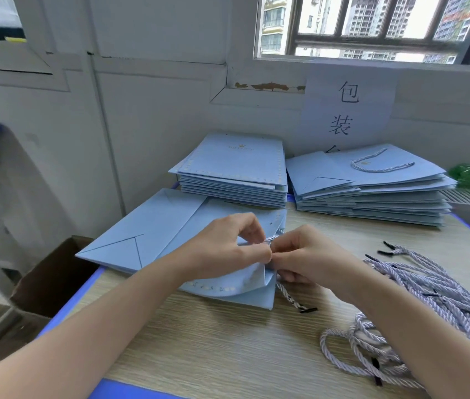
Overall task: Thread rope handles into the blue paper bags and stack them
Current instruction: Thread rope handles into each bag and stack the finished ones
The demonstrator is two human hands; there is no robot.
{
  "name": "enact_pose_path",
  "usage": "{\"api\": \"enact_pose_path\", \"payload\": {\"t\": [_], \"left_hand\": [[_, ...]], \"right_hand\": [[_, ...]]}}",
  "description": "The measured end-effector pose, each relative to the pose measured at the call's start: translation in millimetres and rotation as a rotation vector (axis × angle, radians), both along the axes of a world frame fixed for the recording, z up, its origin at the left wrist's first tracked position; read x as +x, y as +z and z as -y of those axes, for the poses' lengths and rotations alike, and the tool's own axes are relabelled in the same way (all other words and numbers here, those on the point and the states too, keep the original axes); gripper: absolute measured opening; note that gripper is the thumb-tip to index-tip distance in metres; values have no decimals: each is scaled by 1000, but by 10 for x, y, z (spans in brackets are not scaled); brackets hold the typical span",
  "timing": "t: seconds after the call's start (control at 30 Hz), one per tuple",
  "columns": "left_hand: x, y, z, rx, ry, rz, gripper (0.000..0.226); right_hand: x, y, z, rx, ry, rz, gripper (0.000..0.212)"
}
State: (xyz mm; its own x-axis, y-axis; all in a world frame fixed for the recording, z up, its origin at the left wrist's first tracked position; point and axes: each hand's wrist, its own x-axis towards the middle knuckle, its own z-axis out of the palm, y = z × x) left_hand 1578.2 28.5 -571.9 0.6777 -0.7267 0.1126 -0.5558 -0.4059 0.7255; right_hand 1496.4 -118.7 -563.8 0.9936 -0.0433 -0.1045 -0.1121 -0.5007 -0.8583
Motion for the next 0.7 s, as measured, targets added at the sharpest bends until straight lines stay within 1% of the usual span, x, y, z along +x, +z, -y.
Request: {"api": "enact_pose_path", "payload": {"t": [0.1, 0.23, 0.37, 0.43, 0.5, 0.57, 0.63, 0.7], "left_hand": [[10, -1, -2, -8, -15, -31, 35], [-27, 10, 37, 53, -37, -6, 51], [-71, -11, 76, 81, -24, 53, 56], [-70, -16, 47, 104, -21, 64, 56], [-49, -37, 17, 133, -12, 93, 51], [-9, -83, 15, 142, 23, 187, 40], [18, -123, 31, 148, 52, 276, 33], [27, -147, 42, 153, 55, 324, 29]], "right_hand": [[14, 39, 59, -37, 18, 54, 15], [47, 60, 153, -115, 66, 23, 16], [56, 84, 237, -186, 66, 16, 20], [10, 161, 372, -231, 15, 74, 21], [-49, 233, 529, -142, -67, 124, 22], [-73, 257, 613, -56, -125, 141, 23], [-60, 237, 605, -60, -105, 109, 26], [-49, 202, 555, -99, -28, 35, 31]]}}
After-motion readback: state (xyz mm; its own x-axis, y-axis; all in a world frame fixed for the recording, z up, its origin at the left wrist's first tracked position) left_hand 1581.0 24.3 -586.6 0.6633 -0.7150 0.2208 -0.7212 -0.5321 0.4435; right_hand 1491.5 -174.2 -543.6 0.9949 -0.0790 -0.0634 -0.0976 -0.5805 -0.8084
